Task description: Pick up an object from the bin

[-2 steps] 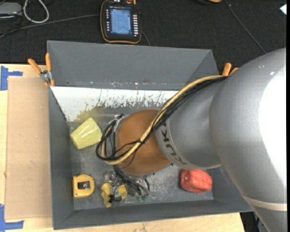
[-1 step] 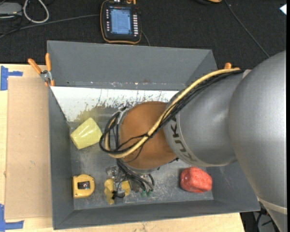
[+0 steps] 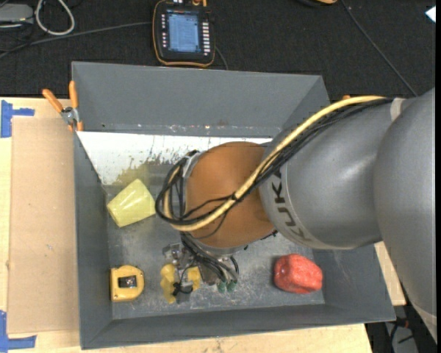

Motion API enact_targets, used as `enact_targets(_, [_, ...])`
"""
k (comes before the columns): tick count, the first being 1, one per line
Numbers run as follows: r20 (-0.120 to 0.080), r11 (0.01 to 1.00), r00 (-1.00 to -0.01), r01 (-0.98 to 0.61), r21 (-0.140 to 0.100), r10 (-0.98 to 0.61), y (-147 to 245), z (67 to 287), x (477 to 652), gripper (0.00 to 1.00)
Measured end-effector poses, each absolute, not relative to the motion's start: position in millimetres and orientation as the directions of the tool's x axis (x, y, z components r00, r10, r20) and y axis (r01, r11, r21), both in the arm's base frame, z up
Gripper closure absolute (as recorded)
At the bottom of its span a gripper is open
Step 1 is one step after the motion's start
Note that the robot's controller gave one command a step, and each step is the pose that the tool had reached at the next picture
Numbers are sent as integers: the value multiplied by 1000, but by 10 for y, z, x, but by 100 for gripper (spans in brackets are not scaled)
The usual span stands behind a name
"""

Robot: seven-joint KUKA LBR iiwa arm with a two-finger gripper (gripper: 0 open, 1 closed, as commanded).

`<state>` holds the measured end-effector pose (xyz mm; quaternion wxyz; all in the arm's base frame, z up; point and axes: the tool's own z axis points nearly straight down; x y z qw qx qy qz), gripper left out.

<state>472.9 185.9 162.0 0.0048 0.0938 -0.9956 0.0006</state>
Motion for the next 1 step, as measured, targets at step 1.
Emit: enact_targets(1, [9, 983, -983, -186, 0, -186, 1861, 1705, 4732, 100])
